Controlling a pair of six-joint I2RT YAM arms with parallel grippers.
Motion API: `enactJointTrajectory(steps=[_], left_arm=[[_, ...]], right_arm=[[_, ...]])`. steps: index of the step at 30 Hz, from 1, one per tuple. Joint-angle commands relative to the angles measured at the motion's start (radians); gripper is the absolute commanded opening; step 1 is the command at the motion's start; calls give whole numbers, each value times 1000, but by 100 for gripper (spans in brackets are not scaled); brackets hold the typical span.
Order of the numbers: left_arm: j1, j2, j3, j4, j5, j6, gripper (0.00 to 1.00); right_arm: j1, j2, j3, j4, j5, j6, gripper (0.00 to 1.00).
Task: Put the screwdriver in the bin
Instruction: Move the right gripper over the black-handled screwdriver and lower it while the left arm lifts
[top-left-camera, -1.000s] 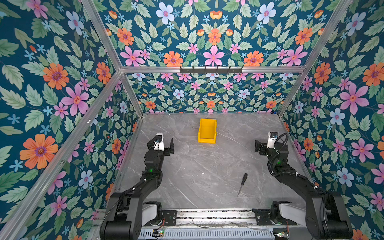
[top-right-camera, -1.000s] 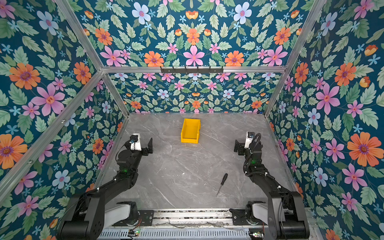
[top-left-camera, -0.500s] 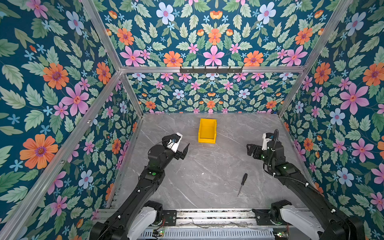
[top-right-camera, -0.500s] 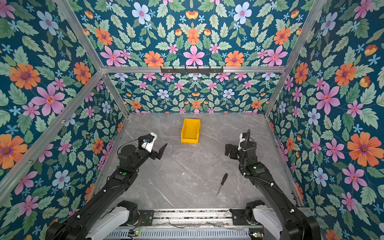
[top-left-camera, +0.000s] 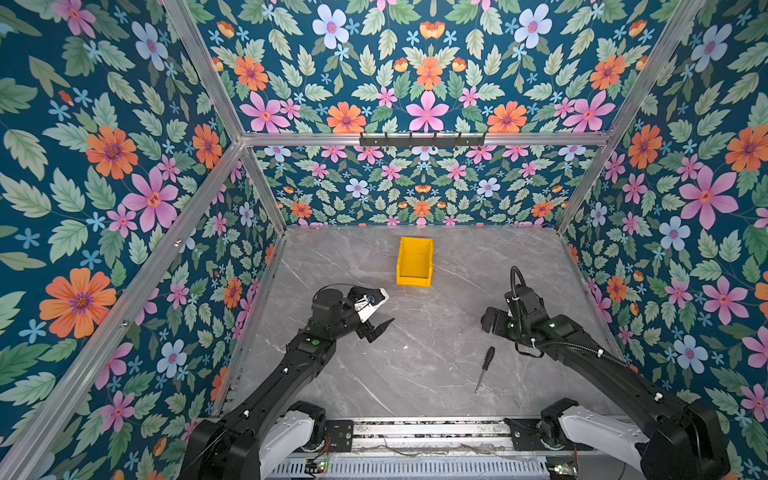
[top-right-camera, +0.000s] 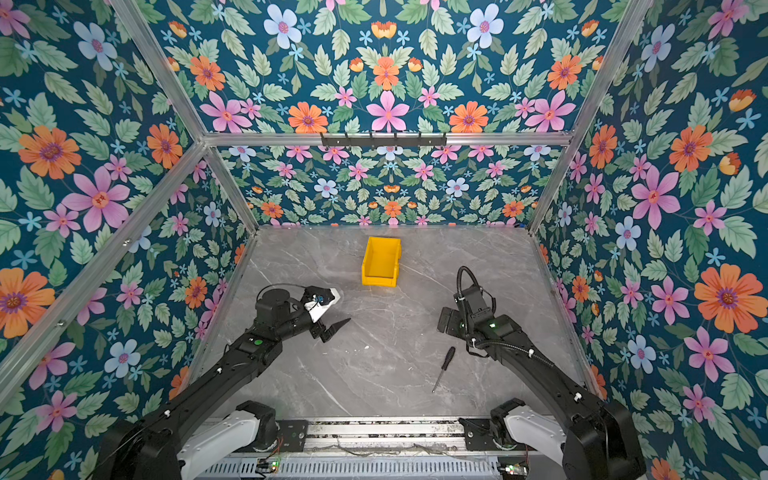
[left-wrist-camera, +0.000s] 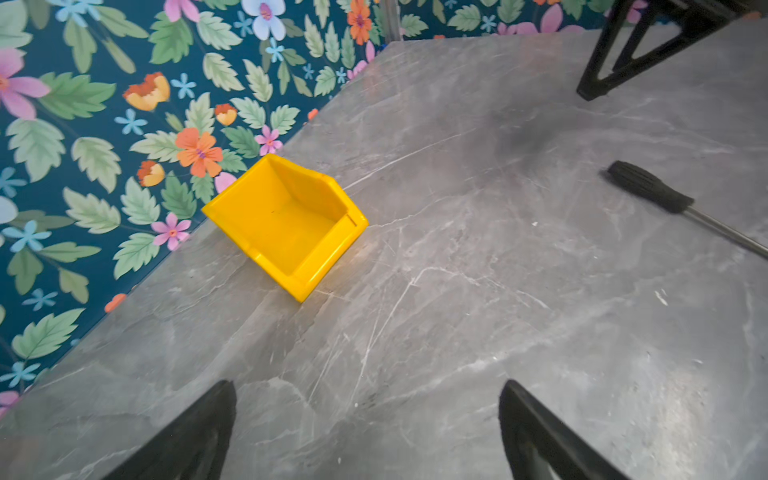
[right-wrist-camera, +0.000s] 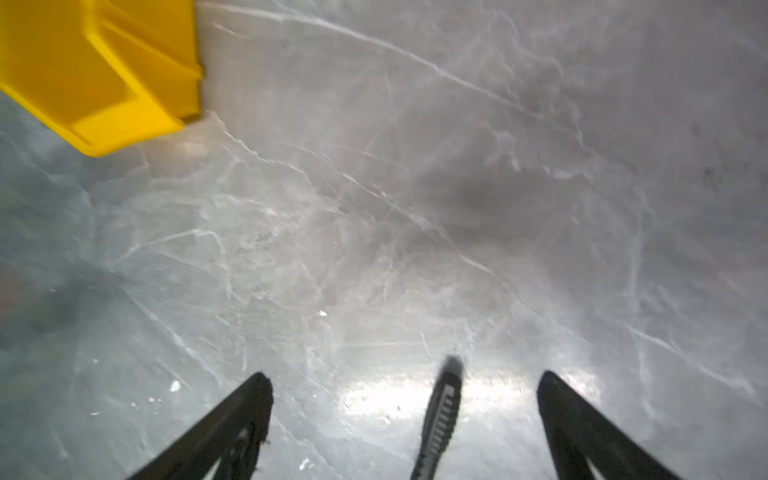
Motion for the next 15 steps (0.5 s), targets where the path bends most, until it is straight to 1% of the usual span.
enactJointTrajectory(steps=[1, 6, 9, 11, 13, 15], left_arm=[[-3, 16, -8, -13, 94, 65, 100], [-18, 27, -29, -10, 130, 85, 100], [-36, 26, -46, -18, 126, 119, 100], [-47, 33, -48, -38, 120, 156, 100], [-59, 43, -47, -50, 114, 167, 100], [-67, 50, -44, -60, 111, 173, 100]], right_arm=[[8, 16, -6, -114, -40, 44, 97], [17, 63, 2, -153, -106, 56, 86], [32, 79, -8, -157, -130, 70, 76], [37, 91, -14, -154, -135, 78, 66], [38, 104, -19, -143, -140, 84, 59], [37, 123, -19, -134, -144, 90, 55]])
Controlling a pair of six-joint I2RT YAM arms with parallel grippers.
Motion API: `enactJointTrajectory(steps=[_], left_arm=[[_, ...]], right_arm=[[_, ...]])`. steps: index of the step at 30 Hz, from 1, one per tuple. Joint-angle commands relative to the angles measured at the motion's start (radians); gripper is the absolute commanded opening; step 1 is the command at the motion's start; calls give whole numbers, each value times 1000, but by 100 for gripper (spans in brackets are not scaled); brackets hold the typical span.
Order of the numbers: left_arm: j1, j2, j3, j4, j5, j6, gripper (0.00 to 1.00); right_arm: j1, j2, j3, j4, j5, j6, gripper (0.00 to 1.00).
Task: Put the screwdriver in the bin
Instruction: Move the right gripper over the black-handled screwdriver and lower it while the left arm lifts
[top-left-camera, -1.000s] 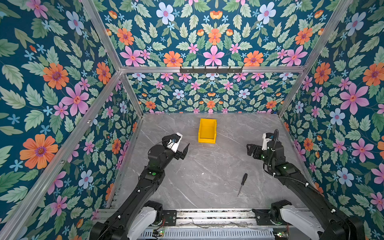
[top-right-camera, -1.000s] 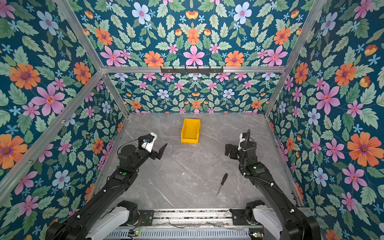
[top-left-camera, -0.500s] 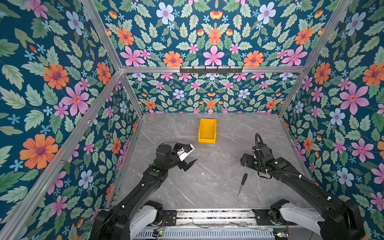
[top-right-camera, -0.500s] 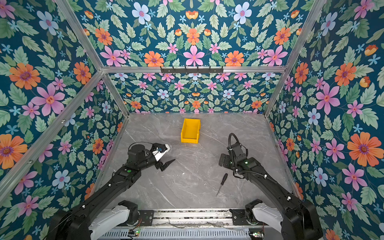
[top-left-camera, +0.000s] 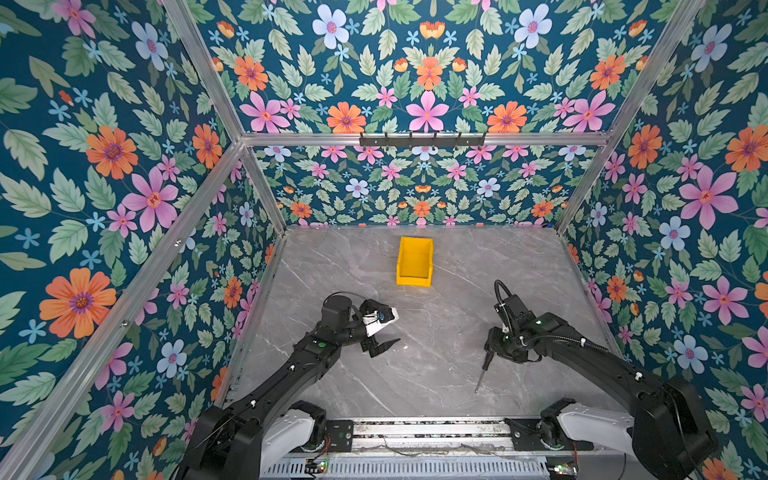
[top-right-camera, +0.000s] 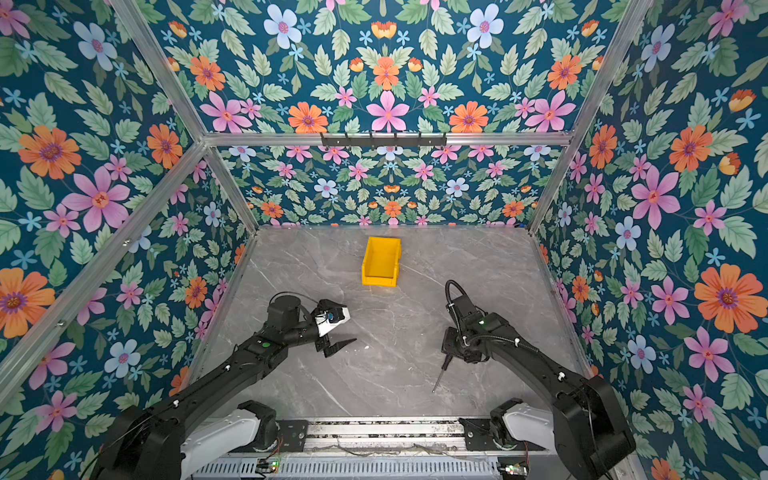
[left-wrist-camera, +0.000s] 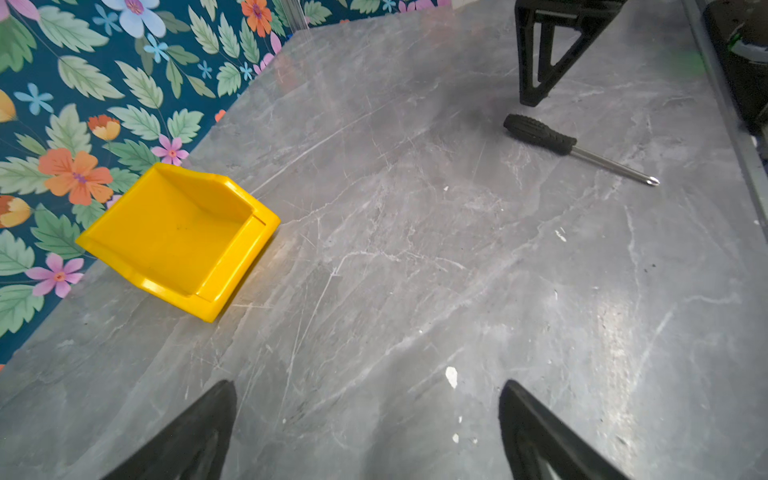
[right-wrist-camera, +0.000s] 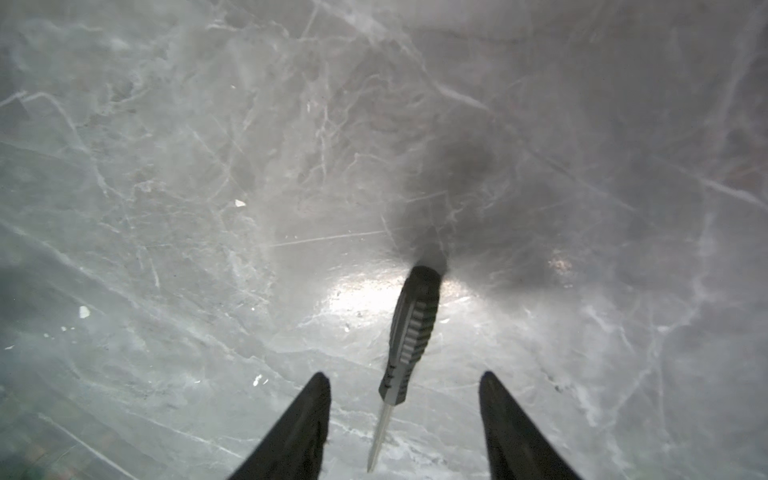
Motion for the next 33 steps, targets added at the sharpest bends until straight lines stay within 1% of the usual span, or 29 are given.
enactJointTrajectory(steps=[1, 8, 16, 27, 33], left_arm=[[-11, 5, 3, -29, 6, 44, 100], [-31, 15, -6, -39, -20, 67, 100], [-52, 20, -8, -62, -56, 87, 100], [-68, 25, -7, -80, -78, 95, 100], [-72, 33, -6, -84, -80, 97, 100]], right_arm=[[2, 26, 1, -5, -21, 34, 53], [2, 71, -1, 12, 8, 45, 42], [2, 136, 5, 53, 14, 60, 36], [2, 190, 5, 78, 25, 53, 33], [3, 207, -1, 87, 24, 59, 27]])
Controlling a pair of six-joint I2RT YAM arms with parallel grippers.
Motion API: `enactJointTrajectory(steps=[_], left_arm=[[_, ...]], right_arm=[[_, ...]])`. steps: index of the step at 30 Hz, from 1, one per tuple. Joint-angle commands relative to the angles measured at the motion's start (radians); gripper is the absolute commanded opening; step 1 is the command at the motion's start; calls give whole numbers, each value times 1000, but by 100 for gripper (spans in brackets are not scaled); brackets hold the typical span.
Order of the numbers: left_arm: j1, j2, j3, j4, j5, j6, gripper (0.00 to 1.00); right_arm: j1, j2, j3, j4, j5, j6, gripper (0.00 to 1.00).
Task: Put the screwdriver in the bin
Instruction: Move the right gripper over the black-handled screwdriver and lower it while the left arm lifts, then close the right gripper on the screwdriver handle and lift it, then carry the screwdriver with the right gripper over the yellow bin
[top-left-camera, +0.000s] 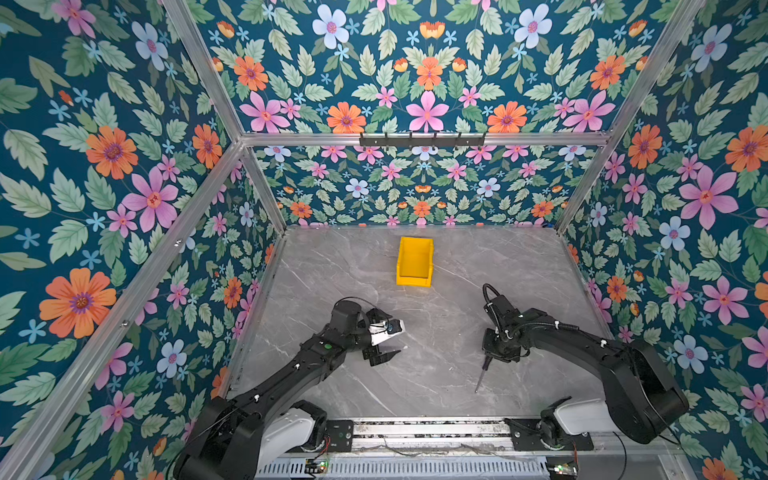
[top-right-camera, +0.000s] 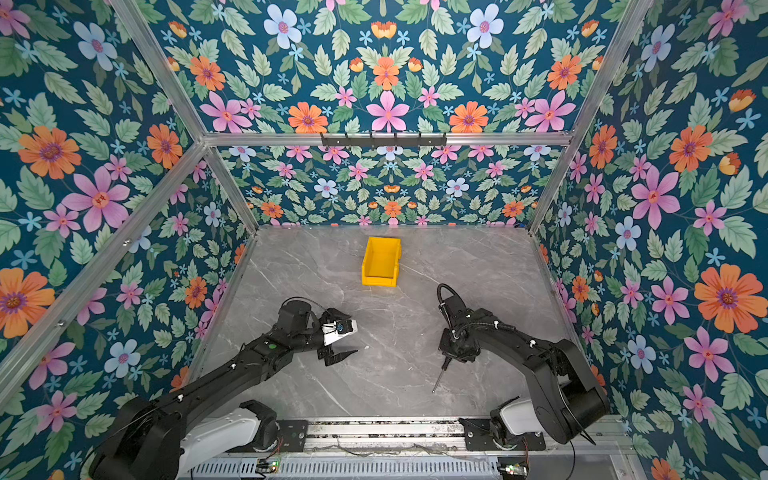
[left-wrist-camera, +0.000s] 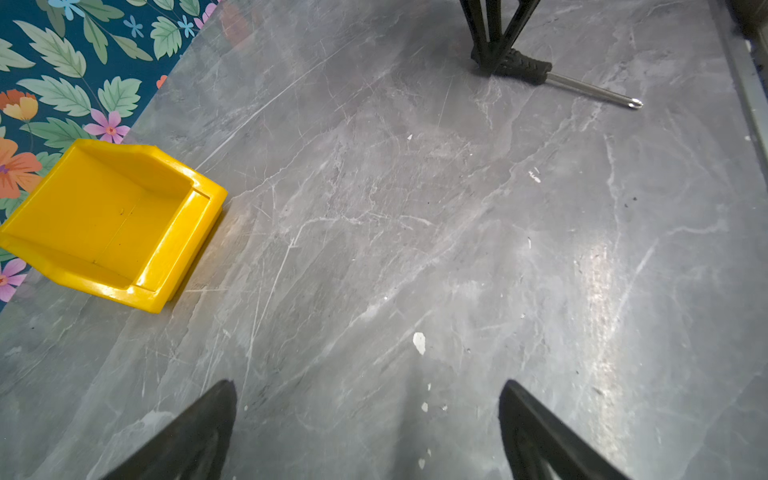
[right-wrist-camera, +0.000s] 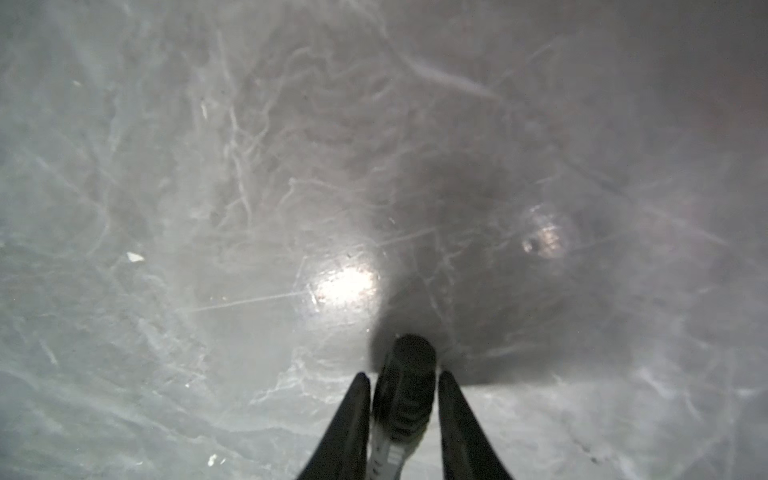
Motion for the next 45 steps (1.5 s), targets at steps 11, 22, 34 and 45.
enactJointTrajectory(steps=[11, 22, 34, 45], left_arm=[[-3, 6, 2, -10, -2, 4, 100], [-4, 0, 1, -1, -7, -16, 100], [-4, -44, -27, 110, -17, -131, 100], [-4, -94, 5, 192, -100, -285, 100]], right_arm=[[1, 19, 1, -1, 26, 17, 16], [0, 2, 23, 25, 16, -6, 11], [6, 21, 149, 36, 48, -70, 10], [11, 149, 430, 70, 68, -178, 10]])
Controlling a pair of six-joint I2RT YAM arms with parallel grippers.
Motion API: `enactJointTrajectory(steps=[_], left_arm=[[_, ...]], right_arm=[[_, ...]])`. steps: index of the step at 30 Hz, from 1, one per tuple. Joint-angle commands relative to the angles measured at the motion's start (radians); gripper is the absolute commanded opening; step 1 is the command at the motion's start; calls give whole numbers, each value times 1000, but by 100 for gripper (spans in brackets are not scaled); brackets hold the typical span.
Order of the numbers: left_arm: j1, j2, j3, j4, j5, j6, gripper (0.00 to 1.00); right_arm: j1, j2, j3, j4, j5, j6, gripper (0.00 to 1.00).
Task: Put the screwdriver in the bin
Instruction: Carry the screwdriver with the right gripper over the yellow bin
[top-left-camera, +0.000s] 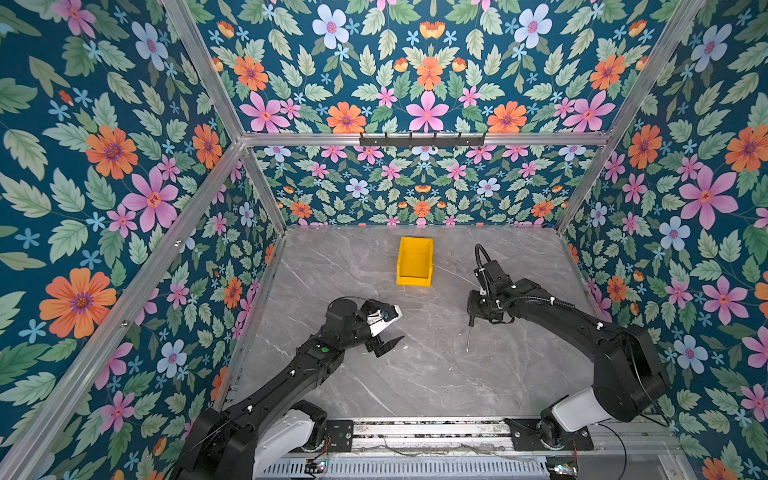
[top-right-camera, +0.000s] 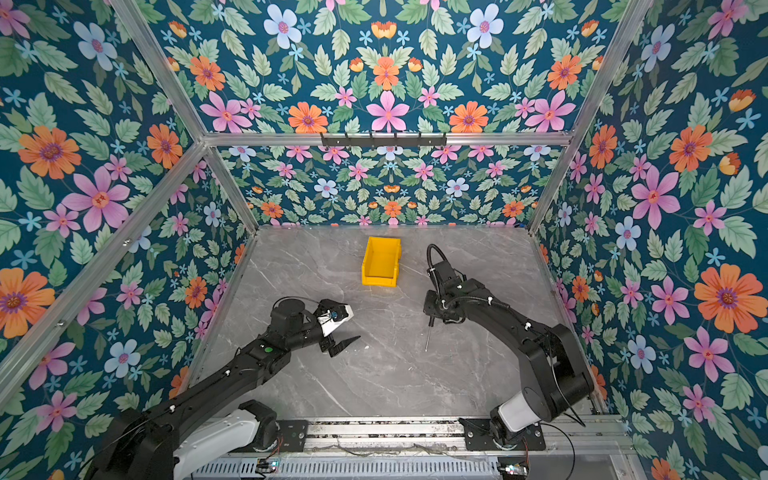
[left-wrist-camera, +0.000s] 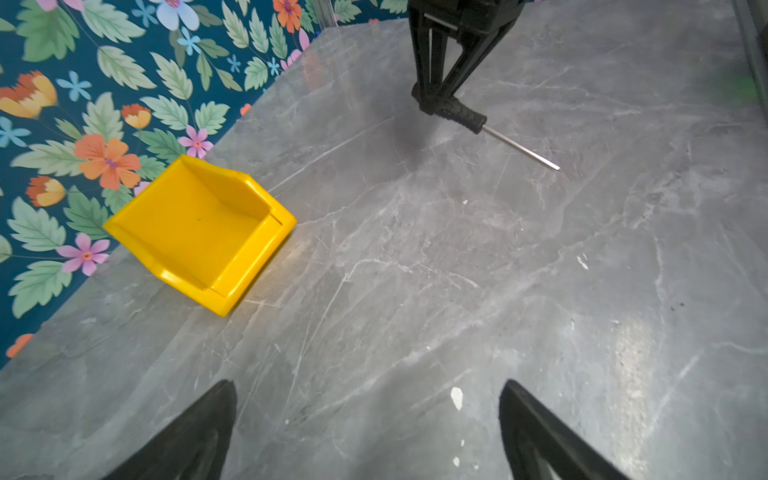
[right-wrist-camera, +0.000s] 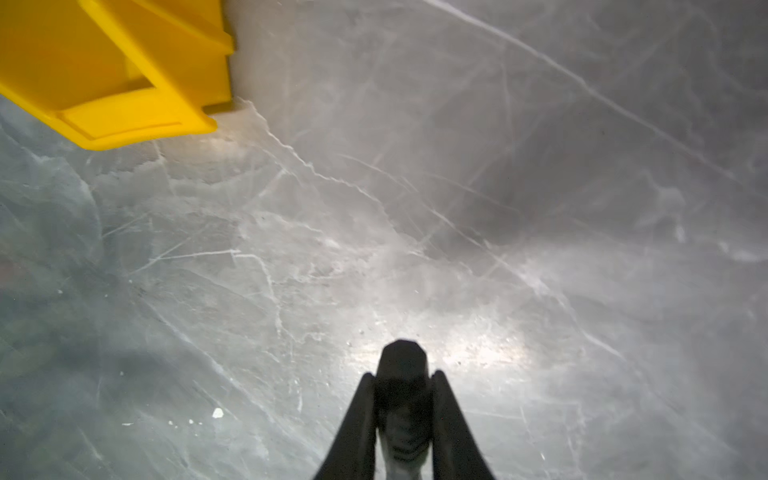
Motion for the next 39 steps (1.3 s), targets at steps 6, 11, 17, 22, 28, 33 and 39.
enactJointTrajectory(steps=[6, 11, 17, 22, 28, 33, 39], left_arm=[[2, -75, 24, 59, -125, -148, 100], [2, -95, 39, 32, -196, -213, 100], [2, -113, 12, 44, -243, -225, 100], [3, -106, -9, 62, -291, -230, 100], [4, -111, -31, 73, -316, -222, 100], [4, -119, -47, 75, -330, -207, 100], [4, -119, -55, 74, -336, -195, 100]], right_arm=[[2, 85, 196, 24, 14, -102, 10], [2, 156, 296, 72, 14, -125, 10], [4, 240, 419, 104, 8, -141, 10], [8, 312, 509, 149, 4, -129, 10], [15, 418, 631, 181, 14, -113, 10], [19, 482, 659, 300, 22, -83, 9], [21, 585, 733, 362, 44, -48, 8]])
